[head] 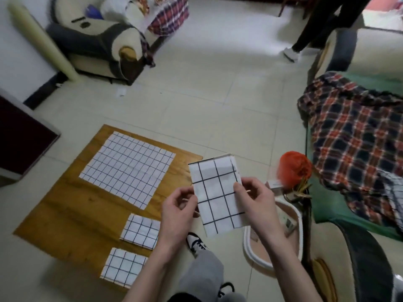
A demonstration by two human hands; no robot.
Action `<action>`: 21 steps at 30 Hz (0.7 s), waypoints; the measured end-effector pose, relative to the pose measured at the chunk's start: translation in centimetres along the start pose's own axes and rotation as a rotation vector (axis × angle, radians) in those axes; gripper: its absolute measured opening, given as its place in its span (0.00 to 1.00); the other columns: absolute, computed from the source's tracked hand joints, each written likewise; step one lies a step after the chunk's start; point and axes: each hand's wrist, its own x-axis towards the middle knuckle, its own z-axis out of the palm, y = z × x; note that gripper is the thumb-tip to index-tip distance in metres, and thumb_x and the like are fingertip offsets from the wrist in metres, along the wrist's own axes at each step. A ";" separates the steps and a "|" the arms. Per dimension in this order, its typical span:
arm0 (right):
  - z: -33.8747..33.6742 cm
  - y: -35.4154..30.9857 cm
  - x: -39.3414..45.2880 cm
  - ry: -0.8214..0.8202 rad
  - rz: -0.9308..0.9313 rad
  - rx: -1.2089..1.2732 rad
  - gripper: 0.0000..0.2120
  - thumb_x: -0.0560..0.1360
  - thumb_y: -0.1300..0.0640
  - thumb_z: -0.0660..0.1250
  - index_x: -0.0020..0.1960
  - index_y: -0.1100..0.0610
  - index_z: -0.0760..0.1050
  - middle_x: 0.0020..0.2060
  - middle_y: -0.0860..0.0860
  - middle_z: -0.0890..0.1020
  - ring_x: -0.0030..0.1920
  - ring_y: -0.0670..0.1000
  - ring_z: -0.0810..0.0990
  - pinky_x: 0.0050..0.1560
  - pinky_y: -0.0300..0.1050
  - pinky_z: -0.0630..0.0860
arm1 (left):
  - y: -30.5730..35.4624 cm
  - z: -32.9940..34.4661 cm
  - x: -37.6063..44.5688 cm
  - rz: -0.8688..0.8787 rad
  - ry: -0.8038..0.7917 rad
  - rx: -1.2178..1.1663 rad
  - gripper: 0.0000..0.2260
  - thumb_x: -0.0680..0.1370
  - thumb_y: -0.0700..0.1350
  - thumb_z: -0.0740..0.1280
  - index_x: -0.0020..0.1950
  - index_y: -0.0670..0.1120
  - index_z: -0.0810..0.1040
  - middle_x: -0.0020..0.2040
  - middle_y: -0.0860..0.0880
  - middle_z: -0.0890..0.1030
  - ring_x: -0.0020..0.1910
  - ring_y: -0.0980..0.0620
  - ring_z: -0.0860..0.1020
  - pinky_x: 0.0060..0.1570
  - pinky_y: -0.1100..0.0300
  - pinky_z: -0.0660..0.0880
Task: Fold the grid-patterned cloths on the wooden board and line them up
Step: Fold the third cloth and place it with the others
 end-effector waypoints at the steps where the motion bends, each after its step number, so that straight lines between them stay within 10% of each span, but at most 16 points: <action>1: 0.8 0.0 1.1 -0.018 -0.002 -0.013 0.03 0.80 0.56 0.71 0.47 0.51 0.82 0.40 0.42 0.85 0.39 0.41 0.80 0.44 0.37 0.77 | 0.0 -0.4 0.8 -0.007 0.022 -0.010 0.07 0.82 0.36 0.69 0.57 0.44 0.83 0.48 0.45 0.85 0.45 0.45 0.83 0.41 0.58 0.82; 10: 7.3 -2.1 9.2 -0.184 -0.037 -0.153 0.03 0.81 0.53 0.70 0.49 0.49 0.83 0.44 0.41 0.86 0.44 0.42 0.82 0.45 0.38 0.78 | 1.5 -3.1 7.7 -0.037 0.213 -0.151 0.06 0.82 0.35 0.68 0.54 0.45 0.82 0.45 0.47 0.83 0.38 0.59 0.82 0.39 0.63 0.81; 21: 16.1 -4.8 15.5 -0.459 -0.121 -0.268 0.04 0.81 0.54 0.69 0.50 0.46 0.81 0.45 0.37 0.85 0.45 0.42 0.83 0.43 0.33 0.77 | -0.3 -7.4 12.9 -0.099 0.497 -0.185 0.10 0.81 0.36 0.70 0.56 0.50 0.82 0.51 0.48 0.82 0.49 0.50 0.82 0.51 0.54 0.82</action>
